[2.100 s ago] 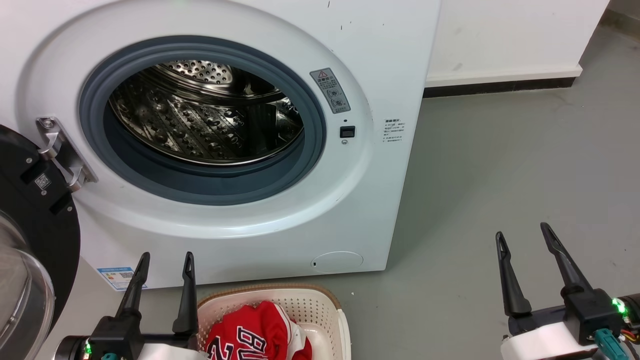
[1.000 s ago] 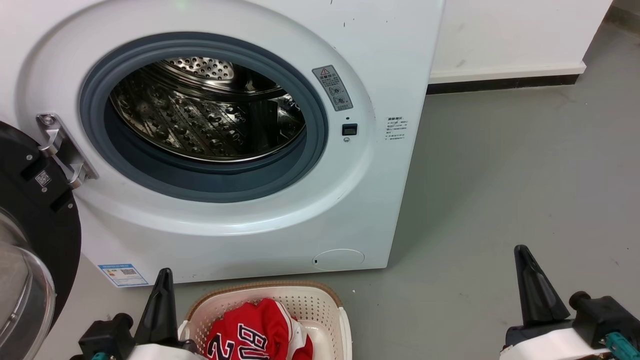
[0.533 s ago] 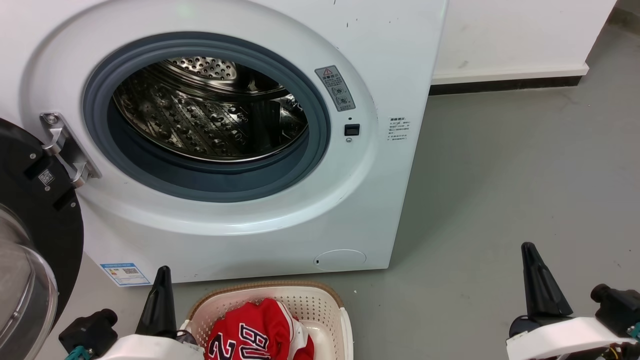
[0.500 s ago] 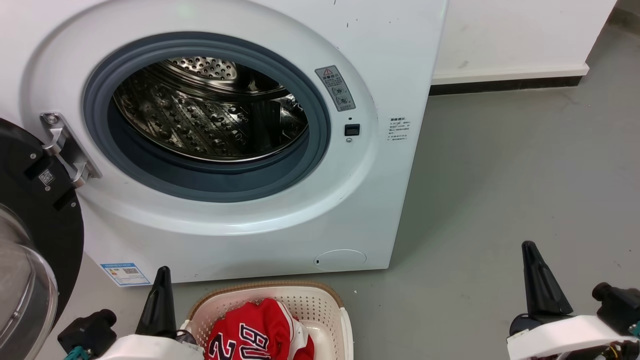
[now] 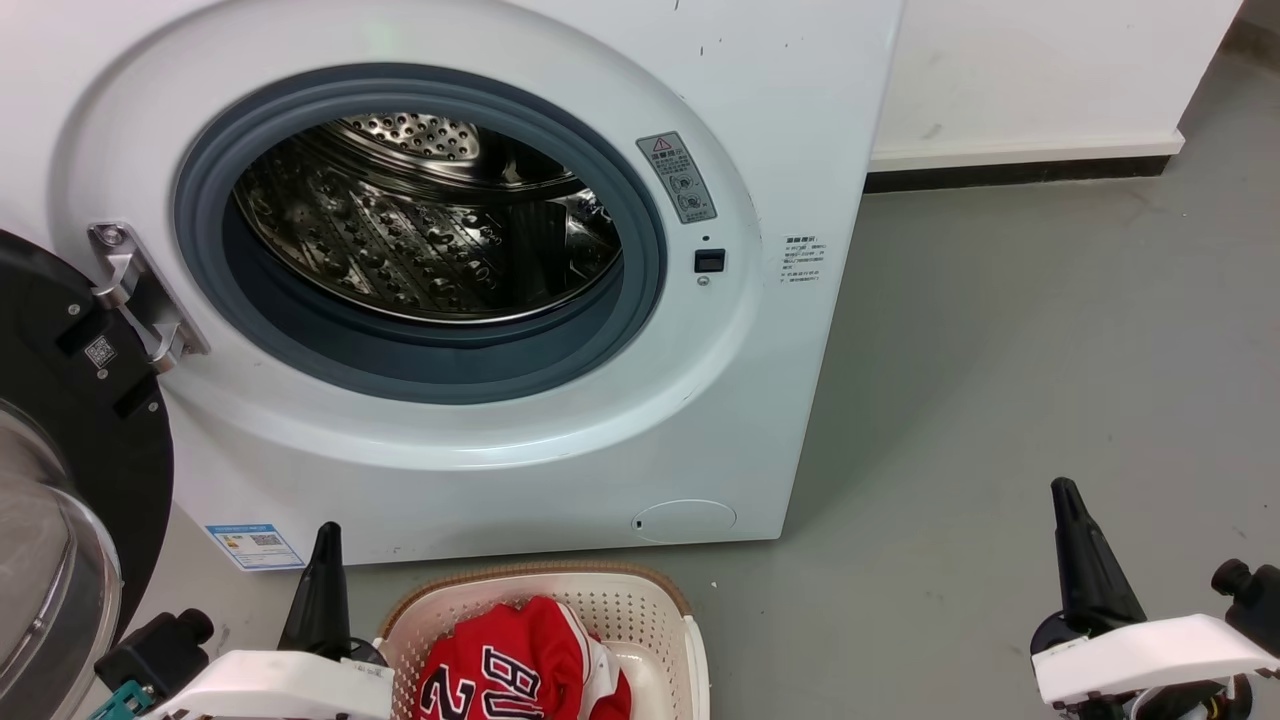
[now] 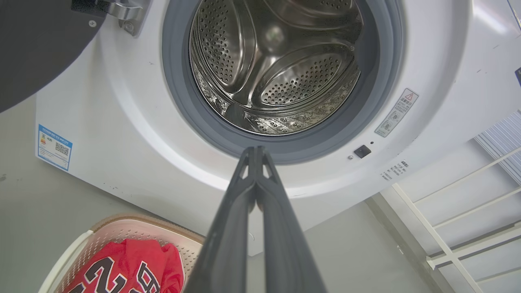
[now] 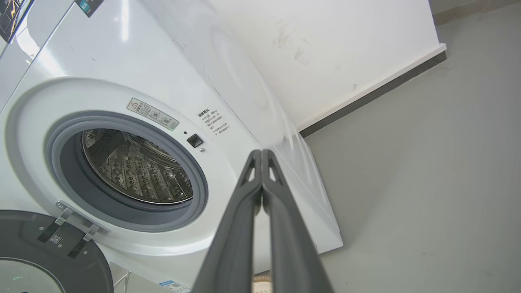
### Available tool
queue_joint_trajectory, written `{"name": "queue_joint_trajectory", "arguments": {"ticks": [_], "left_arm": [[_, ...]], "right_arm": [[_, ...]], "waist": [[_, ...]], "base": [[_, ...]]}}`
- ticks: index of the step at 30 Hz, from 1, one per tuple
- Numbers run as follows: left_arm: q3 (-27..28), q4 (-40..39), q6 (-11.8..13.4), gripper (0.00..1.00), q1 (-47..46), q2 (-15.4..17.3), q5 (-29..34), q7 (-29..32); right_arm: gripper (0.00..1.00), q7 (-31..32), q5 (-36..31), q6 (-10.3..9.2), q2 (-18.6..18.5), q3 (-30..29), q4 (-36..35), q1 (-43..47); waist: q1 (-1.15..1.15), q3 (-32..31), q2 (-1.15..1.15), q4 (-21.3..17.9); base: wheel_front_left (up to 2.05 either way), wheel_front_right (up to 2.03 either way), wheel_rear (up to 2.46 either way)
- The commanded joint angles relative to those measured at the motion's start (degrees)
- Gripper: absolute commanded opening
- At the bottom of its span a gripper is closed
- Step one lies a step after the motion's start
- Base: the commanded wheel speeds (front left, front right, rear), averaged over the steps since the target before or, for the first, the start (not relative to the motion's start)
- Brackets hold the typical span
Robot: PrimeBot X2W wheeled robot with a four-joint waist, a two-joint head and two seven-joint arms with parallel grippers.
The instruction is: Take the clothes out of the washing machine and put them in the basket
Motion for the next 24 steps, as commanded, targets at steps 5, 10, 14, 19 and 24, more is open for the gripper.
{"name": "queue_joint_trajectory", "arguments": {"ticks": [5, 10, 14, 19, 24], "left_arm": [[0.39, 0.13, -0.23, 0.00, -2.01, 0.07, -5.21, 1.27], [0.50, 0.73, -0.37, 0.00, -2.51, 0.07, -9.08, 2.19], [0.58, 1.13, -0.47, 0.00, -3.02, 0.07, -12.03, 2.92], [0.67, 1.59, -0.57, 0.00, -3.29, 0.07, -14.90, 3.58], [0.77, 2.10, -0.61, 0.00, -3.91, 0.07, -18.32, 4.44]], "right_arm": [[0.00, 1.04, 6.06, -0.02, -0.55, -0.21, 0.27, -2.17], [0.00, 1.96, 10.42, -0.02, -0.62, -0.35, 0.88, -2.58], [0.00, 2.59, 13.75, -0.02, -0.66, -0.48, 1.37, -3.03], [0.00, 3.27, 16.96, -0.02, -0.69, -0.62, 1.81, -3.33], [0.00, 4.05, 20.77, -0.02, -0.71, -0.82, 2.34, -3.66]], "waist": [[0.00, -0.04, 0.00, 0.14], [0.00, -0.07, 0.00, 0.27], [0.00, -0.10, 0.00, 0.38], [0.00, -0.13, 0.00, 0.48], [0.00, -0.16, 0.00, 0.61]], "base": [[0.00, 0.00, 0.00], [0.00, 0.00, 0.00], [0.00, 0.00, 0.00], [0.00, 0.00, 0.00], [0.00, 0.00, 0.00]]}}
